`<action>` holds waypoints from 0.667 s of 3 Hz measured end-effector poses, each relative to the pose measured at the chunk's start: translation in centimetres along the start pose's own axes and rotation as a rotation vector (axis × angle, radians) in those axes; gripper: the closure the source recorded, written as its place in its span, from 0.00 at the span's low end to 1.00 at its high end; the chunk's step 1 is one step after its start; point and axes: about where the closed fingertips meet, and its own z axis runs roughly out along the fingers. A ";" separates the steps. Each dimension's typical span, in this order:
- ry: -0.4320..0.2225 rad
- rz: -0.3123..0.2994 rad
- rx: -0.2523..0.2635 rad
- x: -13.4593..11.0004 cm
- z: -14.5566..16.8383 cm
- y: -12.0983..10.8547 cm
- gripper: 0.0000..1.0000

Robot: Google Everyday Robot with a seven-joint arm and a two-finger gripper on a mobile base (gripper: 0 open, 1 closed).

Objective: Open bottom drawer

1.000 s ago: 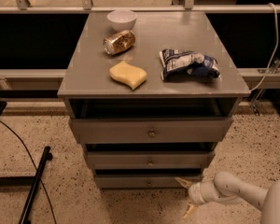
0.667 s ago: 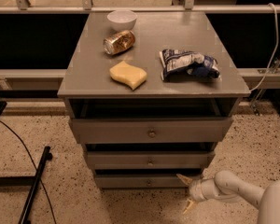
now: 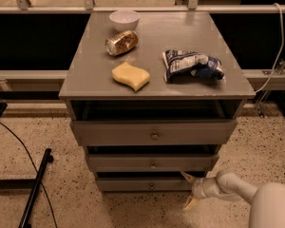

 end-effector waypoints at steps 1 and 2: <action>0.016 0.009 -0.002 1.2 1.0 -1.0 0.00; 0.022 0.020 -0.016 1.9 2.1 -1.6 0.18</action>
Offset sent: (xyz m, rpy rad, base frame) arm 0.0369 -0.0052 -0.0339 -0.0280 0.0437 -0.0150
